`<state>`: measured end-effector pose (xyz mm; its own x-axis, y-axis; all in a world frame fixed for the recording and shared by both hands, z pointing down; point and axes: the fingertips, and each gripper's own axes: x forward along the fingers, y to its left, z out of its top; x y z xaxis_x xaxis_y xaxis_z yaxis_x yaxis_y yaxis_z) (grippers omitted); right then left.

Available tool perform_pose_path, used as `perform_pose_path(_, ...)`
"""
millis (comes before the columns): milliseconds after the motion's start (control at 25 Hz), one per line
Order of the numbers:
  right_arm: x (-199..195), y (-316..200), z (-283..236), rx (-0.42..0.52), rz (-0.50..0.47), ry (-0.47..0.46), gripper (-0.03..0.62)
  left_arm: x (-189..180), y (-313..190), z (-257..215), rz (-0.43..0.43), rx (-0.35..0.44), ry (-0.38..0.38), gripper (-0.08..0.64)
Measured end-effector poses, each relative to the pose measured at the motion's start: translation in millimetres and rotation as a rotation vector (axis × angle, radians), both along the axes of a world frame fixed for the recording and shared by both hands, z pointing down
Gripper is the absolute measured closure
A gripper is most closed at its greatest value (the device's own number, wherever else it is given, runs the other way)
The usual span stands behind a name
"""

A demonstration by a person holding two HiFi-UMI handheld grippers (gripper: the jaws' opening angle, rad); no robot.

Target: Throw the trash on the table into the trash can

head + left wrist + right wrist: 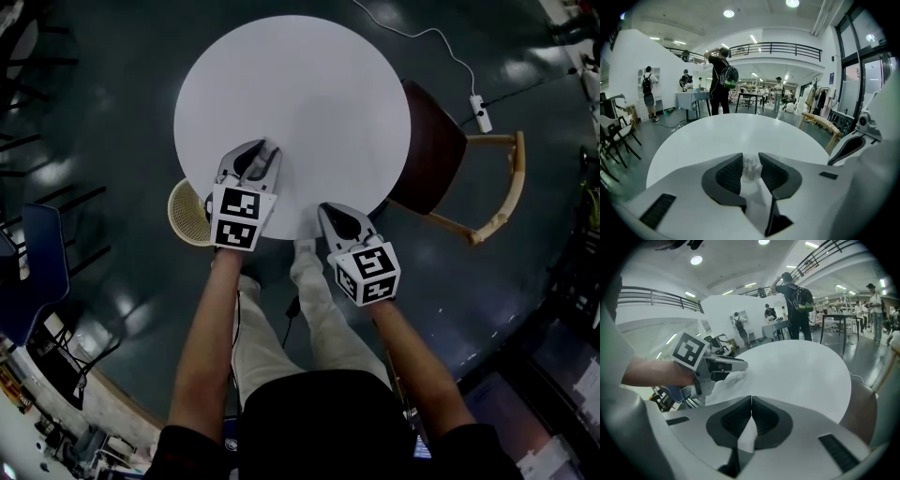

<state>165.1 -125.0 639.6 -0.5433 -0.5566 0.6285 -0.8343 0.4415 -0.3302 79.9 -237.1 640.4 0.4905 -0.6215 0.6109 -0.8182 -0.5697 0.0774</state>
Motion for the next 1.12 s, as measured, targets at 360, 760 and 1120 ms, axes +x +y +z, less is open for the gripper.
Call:
perform_pose_path(360, -23.1, 7.8, -12.7, 0.021, -0.026, 0.002, 0.572, -27.0, 22.7, -23.9, -0.048, 0.026, 0.055, 0.465)
perform_pose_path(760, -63.0, 19.2, -26.6, 0.039, -0.082, -0.010, 0.572, -72.0, 51.8, -49.7, -0.114, 0.046, 0.100, 0.474)
perform_pose_path(1120, -106.7, 35.8, -39.5, 0.049, -0.151, -0.021, 0.572, -127.6, 93.4, -58.8, -0.208, 0.028, 0.116, 0.476)
